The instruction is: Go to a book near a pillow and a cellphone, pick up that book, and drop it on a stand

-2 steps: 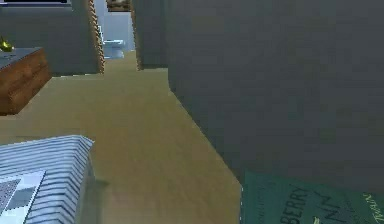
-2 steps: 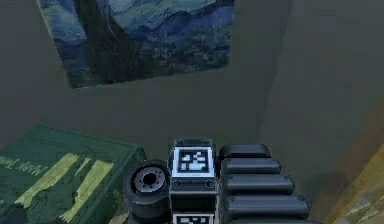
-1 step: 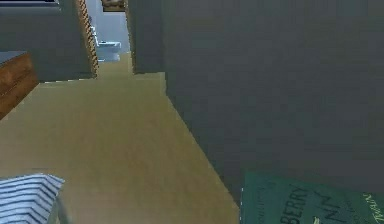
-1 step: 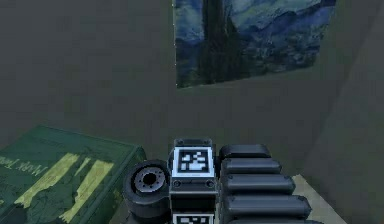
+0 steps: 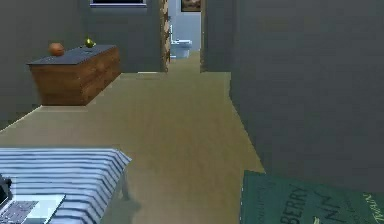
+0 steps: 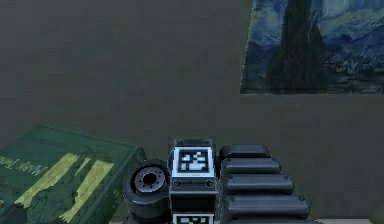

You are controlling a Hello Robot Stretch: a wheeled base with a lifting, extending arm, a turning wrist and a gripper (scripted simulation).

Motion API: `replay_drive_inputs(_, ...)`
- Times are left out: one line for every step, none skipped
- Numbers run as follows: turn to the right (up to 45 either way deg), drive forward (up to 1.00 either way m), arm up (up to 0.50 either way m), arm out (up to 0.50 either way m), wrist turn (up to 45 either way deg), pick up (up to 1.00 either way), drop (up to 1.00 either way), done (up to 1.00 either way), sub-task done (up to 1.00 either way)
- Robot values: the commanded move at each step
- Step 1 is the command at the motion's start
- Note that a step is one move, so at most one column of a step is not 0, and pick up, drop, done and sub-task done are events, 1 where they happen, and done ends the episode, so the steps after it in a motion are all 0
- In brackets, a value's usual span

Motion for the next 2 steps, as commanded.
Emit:
replay_drive_inputs(0.0, 1.0, 0.0, 0.0, 0.0, 0.0, 0.0, 0.0, 0.0)
replay_drive_inputs(0.0, 1.0, 0.0, 0.0, 0.0, 0.0, 0.0, 0.0, 0.0)
